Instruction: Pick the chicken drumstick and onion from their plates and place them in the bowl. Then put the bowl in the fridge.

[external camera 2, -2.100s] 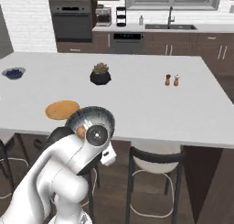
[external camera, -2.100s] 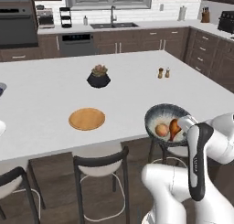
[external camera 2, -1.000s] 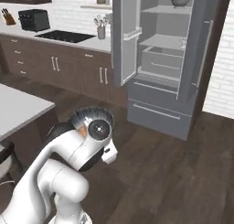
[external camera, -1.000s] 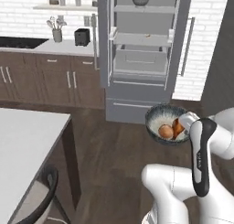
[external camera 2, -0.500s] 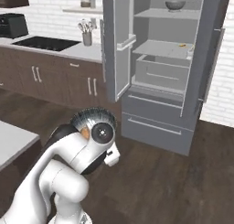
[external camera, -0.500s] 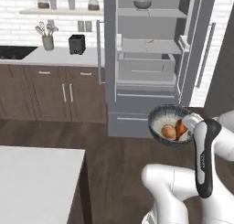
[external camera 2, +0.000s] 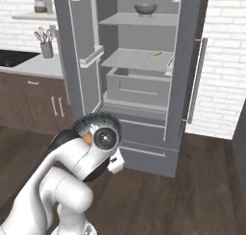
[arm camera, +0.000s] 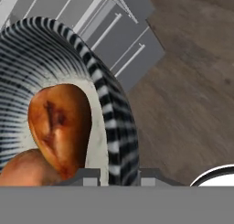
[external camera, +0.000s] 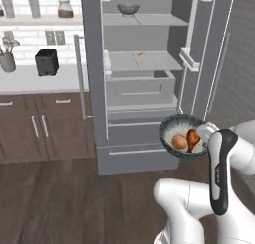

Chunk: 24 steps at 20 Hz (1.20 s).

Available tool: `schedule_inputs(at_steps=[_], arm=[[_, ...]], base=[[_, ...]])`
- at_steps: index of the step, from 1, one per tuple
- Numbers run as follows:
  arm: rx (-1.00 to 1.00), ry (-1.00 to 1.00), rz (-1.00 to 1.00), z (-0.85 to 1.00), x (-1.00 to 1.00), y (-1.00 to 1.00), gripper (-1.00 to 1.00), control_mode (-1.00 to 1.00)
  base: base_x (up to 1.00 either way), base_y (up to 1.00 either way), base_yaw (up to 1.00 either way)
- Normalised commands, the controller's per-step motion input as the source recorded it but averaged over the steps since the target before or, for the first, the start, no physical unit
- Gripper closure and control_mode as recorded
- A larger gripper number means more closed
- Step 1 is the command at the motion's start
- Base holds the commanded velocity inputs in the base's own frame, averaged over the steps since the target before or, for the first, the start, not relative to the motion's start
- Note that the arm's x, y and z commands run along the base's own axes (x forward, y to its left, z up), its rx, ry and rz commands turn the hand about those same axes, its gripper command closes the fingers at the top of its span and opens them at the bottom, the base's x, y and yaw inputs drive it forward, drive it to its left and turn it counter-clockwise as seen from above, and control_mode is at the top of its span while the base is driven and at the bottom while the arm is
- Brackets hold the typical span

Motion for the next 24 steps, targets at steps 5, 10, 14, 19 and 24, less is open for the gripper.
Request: schedule_inputs(at_steps=[5, 10, 14, 19, 24], arm=[[0.00, 0.00, 0.00, 0.00, 0.00, 0.00, 1.00, 1.00], [0.00, 0.00, 0.00, 0.00, 0.00, 0.00, 1.00, 1.00], [0.00, 0.00, 0.00, 0.00, 0.00, 0.00, 1.00, 1.00], [0.00, 0.00, 0.00, 0.00, 0.00, 0.00, 1.00, 1.00], [0.00, 0.01, -0.01, 0.10, 0.00, 0.00, 1.00, -1.00]], base=[[1.00, 0.27, -0.24], [0.99, 0.51, -0.07], [0.99, 0.02, 0.00], [1.00, 0.00, 0.00], [0.52, 0.03, -0.02]])
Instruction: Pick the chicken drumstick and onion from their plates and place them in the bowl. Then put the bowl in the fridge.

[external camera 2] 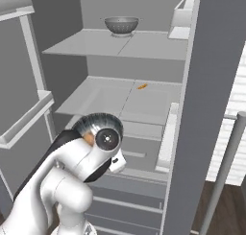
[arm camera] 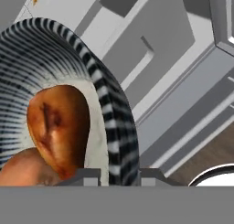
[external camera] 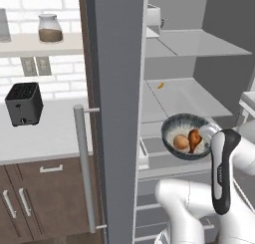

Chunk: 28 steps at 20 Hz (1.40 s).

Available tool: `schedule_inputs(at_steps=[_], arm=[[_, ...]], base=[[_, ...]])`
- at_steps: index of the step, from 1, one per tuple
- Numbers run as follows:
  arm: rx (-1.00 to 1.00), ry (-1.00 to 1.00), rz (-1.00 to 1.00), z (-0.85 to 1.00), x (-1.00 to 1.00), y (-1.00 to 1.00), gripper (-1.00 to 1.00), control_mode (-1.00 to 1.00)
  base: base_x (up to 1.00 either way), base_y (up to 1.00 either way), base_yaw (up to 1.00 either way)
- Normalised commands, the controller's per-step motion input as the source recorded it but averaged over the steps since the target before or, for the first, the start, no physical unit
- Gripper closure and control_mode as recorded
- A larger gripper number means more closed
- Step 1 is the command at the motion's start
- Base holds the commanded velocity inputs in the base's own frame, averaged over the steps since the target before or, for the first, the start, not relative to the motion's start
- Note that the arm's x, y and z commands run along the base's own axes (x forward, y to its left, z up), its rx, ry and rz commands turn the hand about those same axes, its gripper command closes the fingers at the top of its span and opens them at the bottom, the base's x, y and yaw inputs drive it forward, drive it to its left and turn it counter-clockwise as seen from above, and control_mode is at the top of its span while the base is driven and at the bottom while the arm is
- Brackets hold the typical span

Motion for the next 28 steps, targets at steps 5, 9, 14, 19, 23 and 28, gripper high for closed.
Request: schedule_inputs(at_steps=[5, 9, 14, 19, 23, 28], arm=[[0.00, 0.00, -0.01, 0.81, -0.18, 0.01, 1.00, -1.00], [0.00, 0.02, -0.10, 0.35, 0.70, 0.39, 1.00, -1.00], [0.00, 0.17, -0.06, 0.00, 1.00, 0.25, 1.00, -1.00], [0.03, 0.23, -0.08, 0.00, 1.00, 0.01, 1.00, -1.00], [0.02, 0.18, -0.06, 0.00, 1.00, 0.00, 1.00, -1.00], [0.05, -0.02, -0.11, 0.00, 0.61, 0.00, 1.00, -1.00]], base=[[0.00, 0.00, 0.00], [0.00, 0.00, 0.00], [0.00, 0.00, 0.00], [0.00, 0.00, 0.00], [0.00, 0.00, 0.00], [0.00, 0.00, 0.00]])
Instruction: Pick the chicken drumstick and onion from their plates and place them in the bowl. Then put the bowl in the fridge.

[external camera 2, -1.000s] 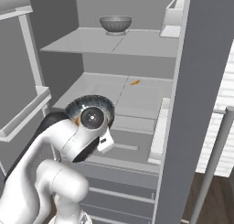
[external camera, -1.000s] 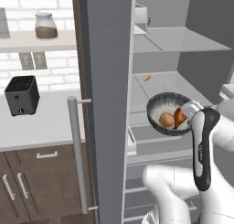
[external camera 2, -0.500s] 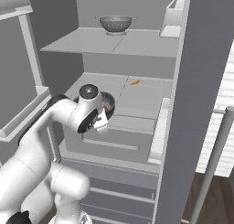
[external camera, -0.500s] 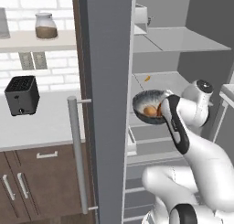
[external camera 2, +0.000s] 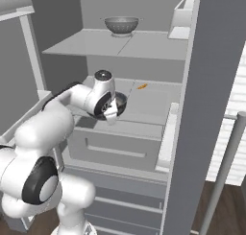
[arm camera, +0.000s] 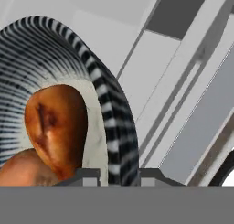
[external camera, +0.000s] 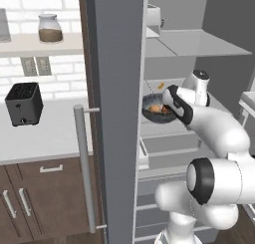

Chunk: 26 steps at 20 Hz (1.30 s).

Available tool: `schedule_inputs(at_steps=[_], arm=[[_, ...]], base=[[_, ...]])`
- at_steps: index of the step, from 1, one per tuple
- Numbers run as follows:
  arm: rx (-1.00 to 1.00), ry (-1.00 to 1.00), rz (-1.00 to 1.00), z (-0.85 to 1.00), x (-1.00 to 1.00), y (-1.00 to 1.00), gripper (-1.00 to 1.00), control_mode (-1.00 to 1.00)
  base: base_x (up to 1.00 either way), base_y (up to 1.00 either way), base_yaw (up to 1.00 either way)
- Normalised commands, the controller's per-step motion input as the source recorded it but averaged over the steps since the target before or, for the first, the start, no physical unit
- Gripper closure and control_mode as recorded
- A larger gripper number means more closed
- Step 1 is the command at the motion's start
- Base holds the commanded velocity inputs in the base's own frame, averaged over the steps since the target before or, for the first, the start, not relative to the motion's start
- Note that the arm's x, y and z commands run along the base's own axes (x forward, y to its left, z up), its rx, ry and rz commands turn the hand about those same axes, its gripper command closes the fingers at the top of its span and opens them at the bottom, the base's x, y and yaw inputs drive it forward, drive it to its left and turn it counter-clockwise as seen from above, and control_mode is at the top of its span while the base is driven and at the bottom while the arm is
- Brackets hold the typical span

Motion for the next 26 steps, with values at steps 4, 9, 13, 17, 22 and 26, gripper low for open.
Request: schedule_inputs(at_steps=[4, 9, 13, 17, 22, 26], arm=[[0.02, -0.01, -0.09, -0.03, 0.68, 0.00, 1.00, -1.00], [0.11, -0.07, -0.11, -0.62, 0.58, 0.00, 1.00, -1.00], [0.12, -0.15, -0.10, -0.55, 0.59, 0.00, 1.00, -1.00], [0.00, -0.07, -0.12, -0.11, 0.94, 0.16, 1.00, -1.00], [0.00, 0.00, -0.02, 0.00, 0.19, 0.02, -1.00, -1.00], [0.02, -0.09, -0.02, 0.33, -0.46, -0.10, -1.00, -1.00]], base=[[0.00, 0.00, 0.00], [0.00, 0.00, 0.00], [0.00, 0.00, 0.00], [0.00, 0.00, 0.00], [0.00, 0.00, 0.00], [0.00, 0.00, 0.00]])
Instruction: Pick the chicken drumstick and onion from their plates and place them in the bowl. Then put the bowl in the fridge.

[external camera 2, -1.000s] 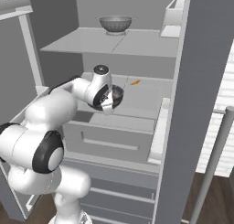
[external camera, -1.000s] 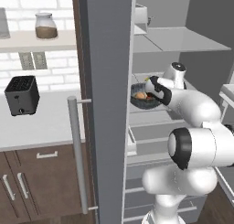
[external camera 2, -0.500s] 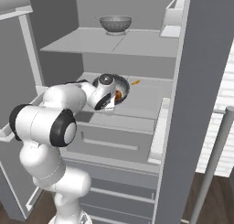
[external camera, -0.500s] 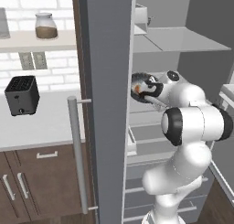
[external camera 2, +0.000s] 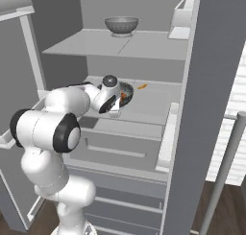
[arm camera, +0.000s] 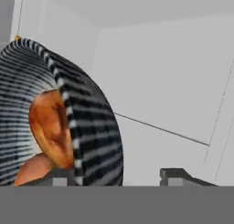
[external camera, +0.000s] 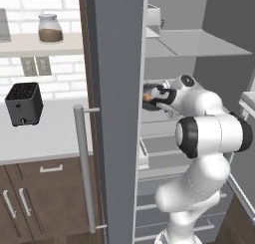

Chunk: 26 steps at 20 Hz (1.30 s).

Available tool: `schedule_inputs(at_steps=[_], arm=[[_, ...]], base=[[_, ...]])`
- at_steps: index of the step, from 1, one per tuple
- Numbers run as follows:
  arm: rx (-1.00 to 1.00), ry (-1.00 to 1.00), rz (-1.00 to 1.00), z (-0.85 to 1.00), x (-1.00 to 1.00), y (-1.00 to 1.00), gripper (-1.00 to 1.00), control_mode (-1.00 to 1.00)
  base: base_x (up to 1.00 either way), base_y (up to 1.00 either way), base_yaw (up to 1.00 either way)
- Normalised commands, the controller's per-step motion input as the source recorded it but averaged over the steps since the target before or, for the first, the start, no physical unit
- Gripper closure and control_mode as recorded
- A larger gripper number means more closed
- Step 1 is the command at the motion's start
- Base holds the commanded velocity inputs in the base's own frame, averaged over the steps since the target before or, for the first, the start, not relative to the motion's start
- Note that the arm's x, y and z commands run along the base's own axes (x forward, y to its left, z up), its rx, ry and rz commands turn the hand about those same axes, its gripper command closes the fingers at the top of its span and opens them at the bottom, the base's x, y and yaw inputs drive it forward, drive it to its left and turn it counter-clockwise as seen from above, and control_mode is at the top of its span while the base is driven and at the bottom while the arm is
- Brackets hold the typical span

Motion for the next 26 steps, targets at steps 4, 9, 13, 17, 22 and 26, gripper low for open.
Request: schedule_inputs(at_steps=[4, 9, 13, 17, 22, 26], arm=[[0.01, -0.19, -0.06, 0.76, -0.53, -0.03, -1.00, -1.00], [0.05, -0.27, -0.07, 1.00, -0.94, -0.06, -1.00, -1.00], [0.06, -0.26, -0.05, 1.00, -1.00, -0.04, -1.00, -1.00], [0.02, -0.21, -0.03, 1.00, -1.00, 0.00, -1.00, -1.00], [-0.01, -0.31, 0.03, 1.00, -1.00, 0.06, -1.00, -1.00], [-0.09, -0.62, 0.08, 0.96, -1.00, 0.29, -1.00, -1.00]], base=[[0.00, 0.00, 0.00], [0.00, 0.00, 0.00], [0.00, 0.00, 0.00], [0.00, 0.00, 0.00], [0.00, 0.00, 0.00], [0.00, 0.00, 0.00]])
